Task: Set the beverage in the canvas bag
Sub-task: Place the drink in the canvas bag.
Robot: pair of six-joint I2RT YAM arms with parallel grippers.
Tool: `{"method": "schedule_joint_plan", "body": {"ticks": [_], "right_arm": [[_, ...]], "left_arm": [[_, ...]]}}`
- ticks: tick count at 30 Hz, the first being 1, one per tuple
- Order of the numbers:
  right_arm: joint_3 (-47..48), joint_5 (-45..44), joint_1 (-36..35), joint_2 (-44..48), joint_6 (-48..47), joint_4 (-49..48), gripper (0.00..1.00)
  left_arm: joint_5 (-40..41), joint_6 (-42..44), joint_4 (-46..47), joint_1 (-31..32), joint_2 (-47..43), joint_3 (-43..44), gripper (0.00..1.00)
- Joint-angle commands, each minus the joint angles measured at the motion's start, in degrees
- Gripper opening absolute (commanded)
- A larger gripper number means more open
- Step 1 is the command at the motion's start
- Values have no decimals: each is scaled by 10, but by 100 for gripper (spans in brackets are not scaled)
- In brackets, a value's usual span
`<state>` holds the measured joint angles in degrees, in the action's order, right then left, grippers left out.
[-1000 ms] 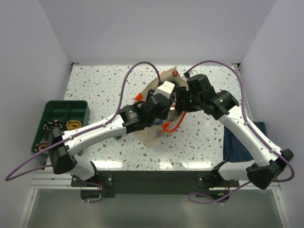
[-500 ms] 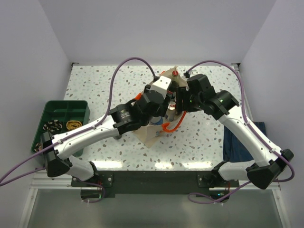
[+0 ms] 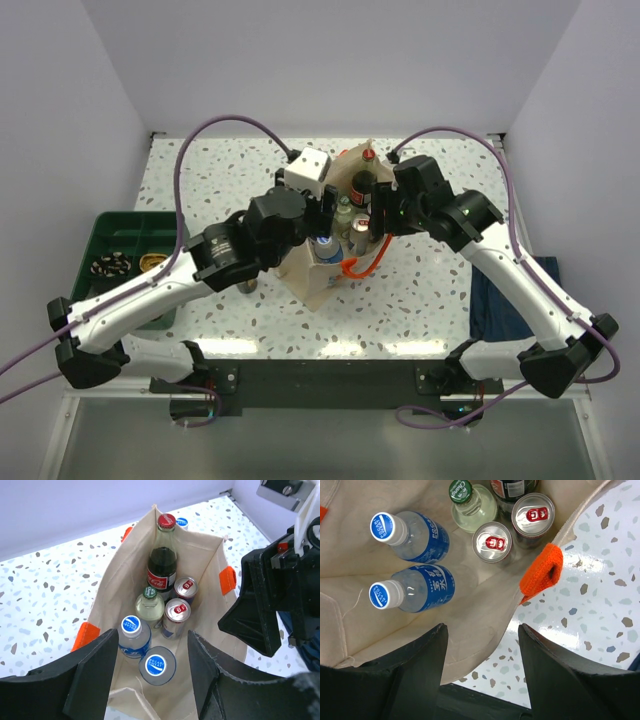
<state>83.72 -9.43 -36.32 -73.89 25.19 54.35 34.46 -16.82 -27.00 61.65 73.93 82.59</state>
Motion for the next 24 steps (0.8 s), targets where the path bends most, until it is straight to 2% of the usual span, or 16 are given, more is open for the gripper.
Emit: {"method": "schedule_joint_plan", "body": {"ticks": [1, 14, 24], "right_arm": [[31, 6, 1, -7, -16, -20, 63], [47, 14, 0, -28, -30, -25, 63], [86, 15, 0, -42, -45, -23, 63]], "left_arm": [[20, 14, 24, 3, -42, -8, 63], [81, -20, -14, 3, -120, -28, 63], [140, -91, -101, 3, -174, -36, 64]]}}
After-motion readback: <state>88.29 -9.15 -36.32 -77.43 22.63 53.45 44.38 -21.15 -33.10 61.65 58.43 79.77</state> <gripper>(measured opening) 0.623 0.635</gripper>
